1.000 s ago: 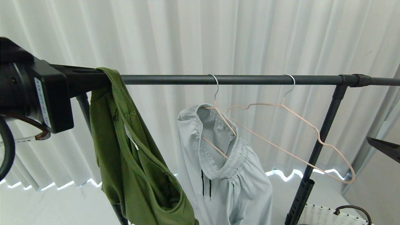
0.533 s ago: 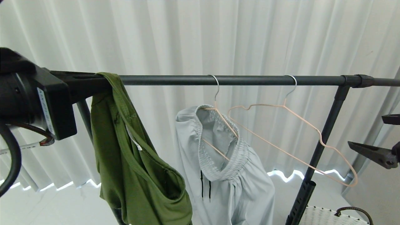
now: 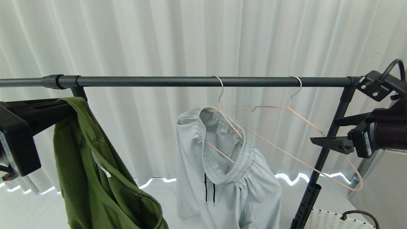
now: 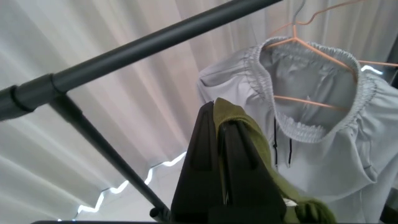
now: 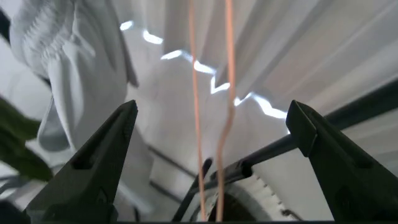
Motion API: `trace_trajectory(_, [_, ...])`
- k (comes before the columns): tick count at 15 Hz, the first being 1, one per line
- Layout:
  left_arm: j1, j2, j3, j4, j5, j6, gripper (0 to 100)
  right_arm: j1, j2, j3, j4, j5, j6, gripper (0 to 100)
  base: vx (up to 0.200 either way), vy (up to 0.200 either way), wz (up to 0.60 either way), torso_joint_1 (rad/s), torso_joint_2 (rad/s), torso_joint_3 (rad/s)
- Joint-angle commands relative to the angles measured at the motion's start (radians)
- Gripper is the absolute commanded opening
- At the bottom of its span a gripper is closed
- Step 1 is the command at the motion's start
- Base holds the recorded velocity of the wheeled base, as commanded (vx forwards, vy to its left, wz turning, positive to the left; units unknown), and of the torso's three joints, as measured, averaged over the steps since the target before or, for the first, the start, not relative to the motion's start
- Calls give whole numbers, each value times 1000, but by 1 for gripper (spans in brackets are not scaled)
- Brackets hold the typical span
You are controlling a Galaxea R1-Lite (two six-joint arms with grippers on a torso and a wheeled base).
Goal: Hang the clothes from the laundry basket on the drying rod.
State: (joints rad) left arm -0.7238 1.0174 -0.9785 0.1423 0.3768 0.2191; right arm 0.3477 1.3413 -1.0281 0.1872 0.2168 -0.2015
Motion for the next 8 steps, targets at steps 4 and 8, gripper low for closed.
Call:
trace_trajectory(4, [-2,-31,20,0,-1,0,0,2,119,-142,221,47,77,100,0,0,0,0,0,0])
trace_trajectory(8, [-2,-33,20,0,-1,0,0,-22,230,-191,216,26,128,100,0,0,0,0,0,0])
